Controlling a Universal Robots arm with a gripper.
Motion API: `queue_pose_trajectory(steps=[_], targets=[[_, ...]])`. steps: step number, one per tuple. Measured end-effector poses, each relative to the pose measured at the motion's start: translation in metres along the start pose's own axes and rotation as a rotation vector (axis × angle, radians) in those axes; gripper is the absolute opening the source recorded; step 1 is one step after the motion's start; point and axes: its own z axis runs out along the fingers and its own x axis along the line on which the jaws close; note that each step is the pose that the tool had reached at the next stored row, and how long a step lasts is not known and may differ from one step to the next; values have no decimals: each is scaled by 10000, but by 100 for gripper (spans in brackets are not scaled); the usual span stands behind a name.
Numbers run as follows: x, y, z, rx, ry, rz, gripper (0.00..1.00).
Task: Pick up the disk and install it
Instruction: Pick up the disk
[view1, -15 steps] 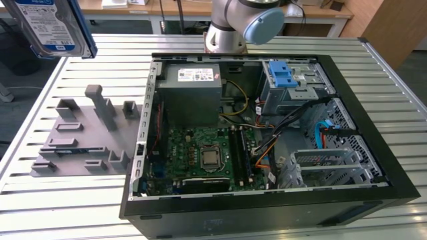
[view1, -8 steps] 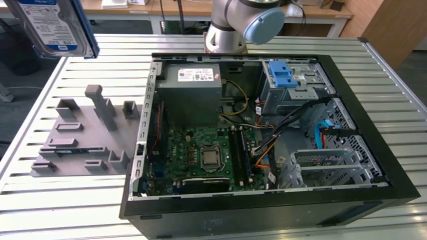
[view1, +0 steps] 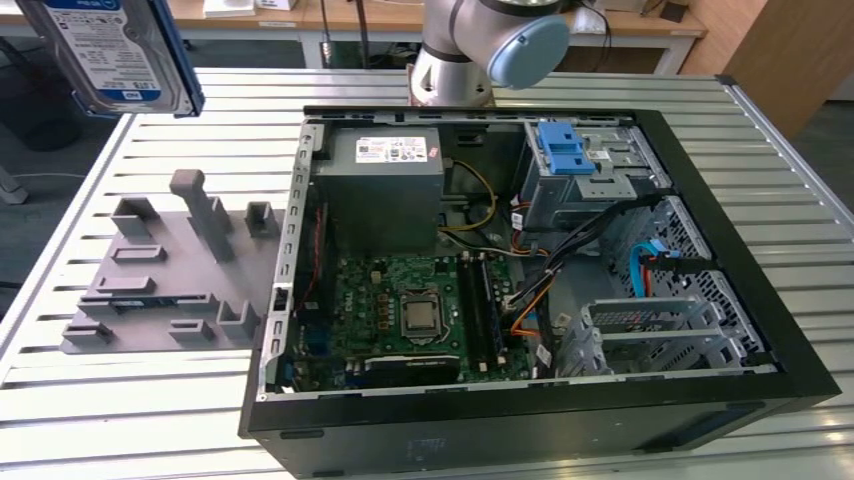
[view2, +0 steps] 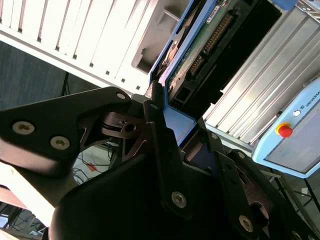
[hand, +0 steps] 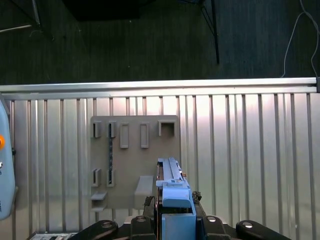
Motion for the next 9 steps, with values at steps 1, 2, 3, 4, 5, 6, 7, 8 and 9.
queue_pose_trajectory(steps=[1,2,3,4,5,6,7,8,9], targets=[[0,-9,0,-1,0,0,36],[-1,-18,-1,-1,-1,0,36],[-1,-28,-1,-1,0,0,36],[-2,-37,-1,0,0,0,36],[-2,-46,-1,-1,0,0,36],[-2,-55,-1,-1,0,0,36],[-3,-63,-1,0,0,0,36],[-3,-68,-1,-1,0,1,36],[-4,-71,-1,0,0,1,36]])
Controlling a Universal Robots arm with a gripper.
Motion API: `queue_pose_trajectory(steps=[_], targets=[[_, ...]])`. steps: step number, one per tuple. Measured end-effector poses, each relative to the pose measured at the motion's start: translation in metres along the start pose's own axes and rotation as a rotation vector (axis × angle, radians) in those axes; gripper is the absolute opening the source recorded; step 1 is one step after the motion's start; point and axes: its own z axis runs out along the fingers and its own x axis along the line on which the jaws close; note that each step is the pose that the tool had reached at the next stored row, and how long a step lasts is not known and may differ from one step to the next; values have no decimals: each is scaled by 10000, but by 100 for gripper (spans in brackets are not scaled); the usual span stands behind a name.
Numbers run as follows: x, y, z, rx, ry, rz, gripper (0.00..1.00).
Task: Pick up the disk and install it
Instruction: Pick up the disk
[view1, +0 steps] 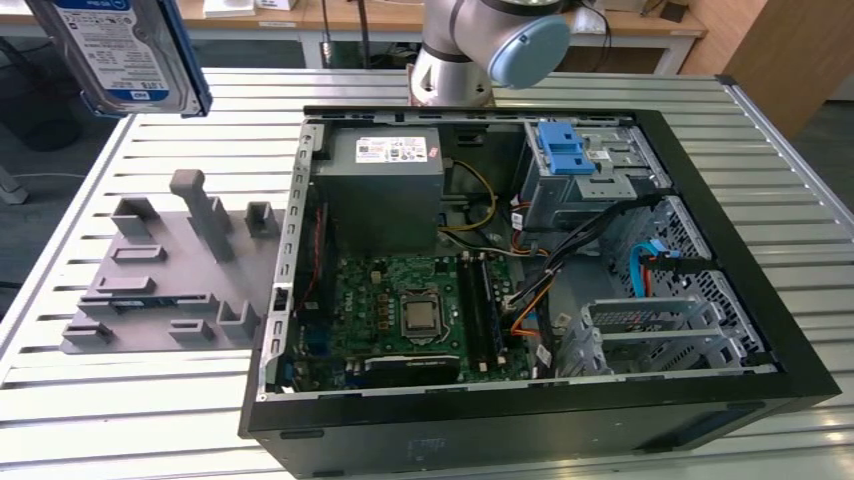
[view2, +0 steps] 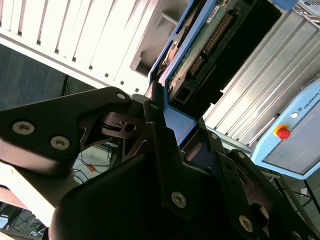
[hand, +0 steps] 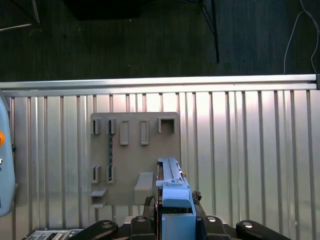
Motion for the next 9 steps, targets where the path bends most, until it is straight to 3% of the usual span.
queue_pose_trajectory(steps=[9], targets=[[23,-40,-1,-1,1,-1,36]])
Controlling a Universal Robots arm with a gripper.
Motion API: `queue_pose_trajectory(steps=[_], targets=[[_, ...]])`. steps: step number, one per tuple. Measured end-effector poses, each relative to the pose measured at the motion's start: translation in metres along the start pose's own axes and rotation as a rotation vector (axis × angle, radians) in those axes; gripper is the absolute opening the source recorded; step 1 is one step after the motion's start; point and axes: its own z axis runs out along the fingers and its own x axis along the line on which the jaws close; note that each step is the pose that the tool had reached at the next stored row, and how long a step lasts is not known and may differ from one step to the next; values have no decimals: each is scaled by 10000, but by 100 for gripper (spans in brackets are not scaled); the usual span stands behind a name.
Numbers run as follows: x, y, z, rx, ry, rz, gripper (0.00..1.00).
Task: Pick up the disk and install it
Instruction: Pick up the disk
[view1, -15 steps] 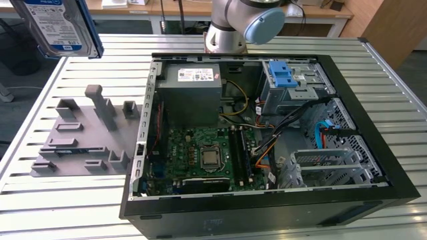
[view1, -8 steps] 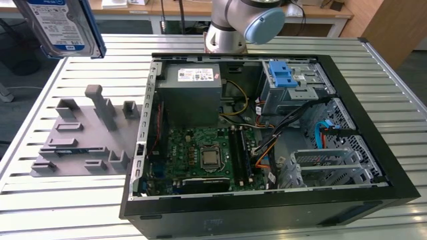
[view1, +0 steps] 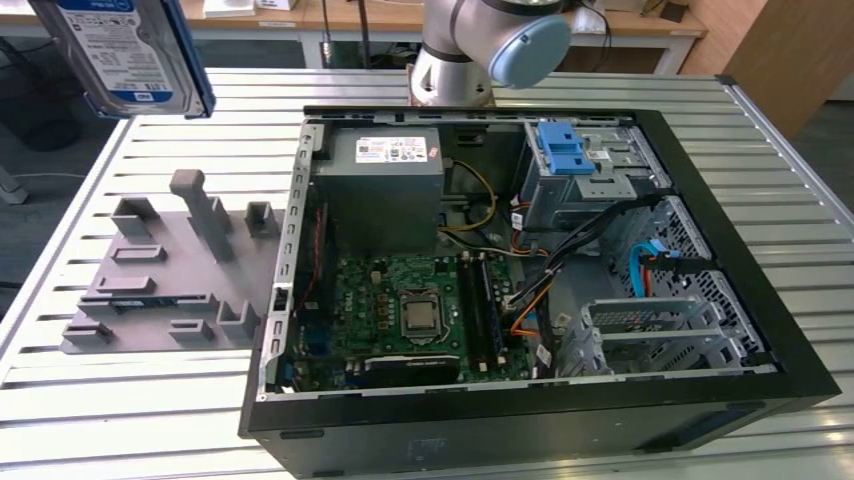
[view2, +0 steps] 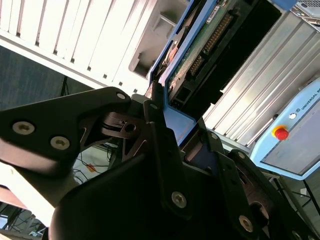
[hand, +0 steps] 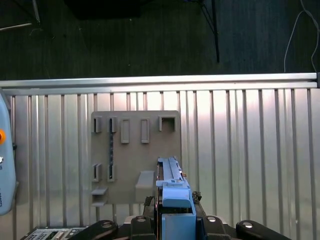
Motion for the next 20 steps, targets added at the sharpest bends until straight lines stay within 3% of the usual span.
queue_pose_trajectory(steps=[11,20], targets=[[83,-101,-2,0,0,0,36],[83,-104,-2,0,3,0,36]])
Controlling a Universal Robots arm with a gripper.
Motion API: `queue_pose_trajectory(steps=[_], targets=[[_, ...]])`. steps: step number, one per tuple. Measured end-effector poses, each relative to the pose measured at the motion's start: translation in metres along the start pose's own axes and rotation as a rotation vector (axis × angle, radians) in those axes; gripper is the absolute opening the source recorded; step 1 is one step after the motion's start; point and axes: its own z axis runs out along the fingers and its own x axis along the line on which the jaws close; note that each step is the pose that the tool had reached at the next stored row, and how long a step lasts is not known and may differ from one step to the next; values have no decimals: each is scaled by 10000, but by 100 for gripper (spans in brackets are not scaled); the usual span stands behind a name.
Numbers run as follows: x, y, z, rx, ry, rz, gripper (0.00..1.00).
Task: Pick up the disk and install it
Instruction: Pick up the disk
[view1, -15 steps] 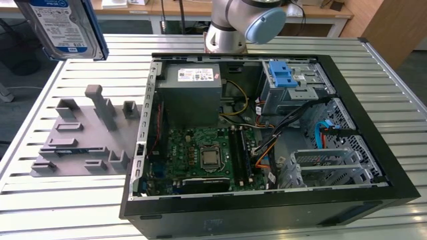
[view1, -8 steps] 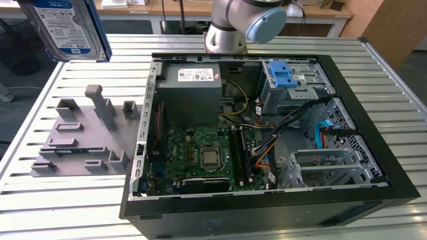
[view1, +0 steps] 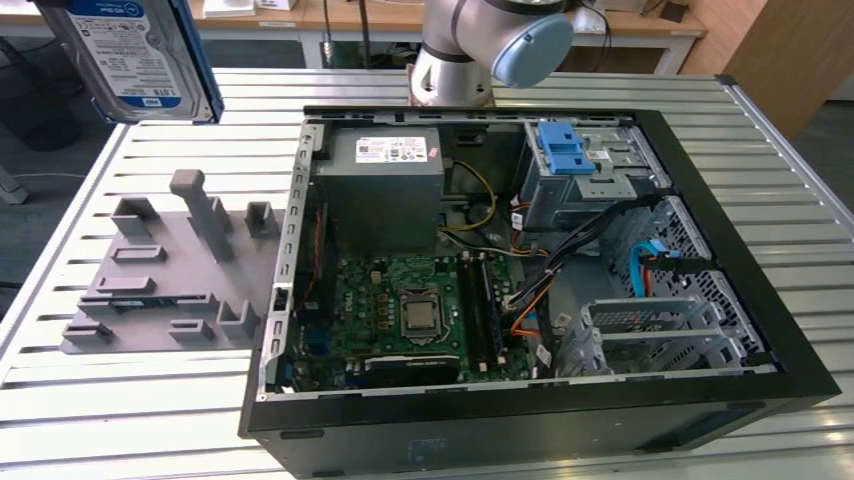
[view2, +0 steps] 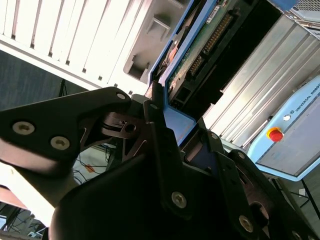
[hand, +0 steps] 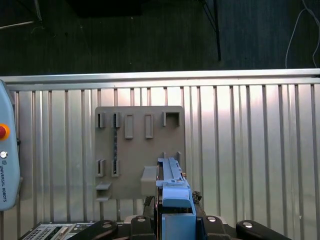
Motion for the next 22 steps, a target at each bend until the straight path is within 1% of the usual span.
queue_pose_trajectory(steps=[4,8,22], targets=[[-1,-10,-1,-1,0,0,36],[-2,-46,-1,0,0,0,36],[-6,-138,-2,1,0,0,36]])
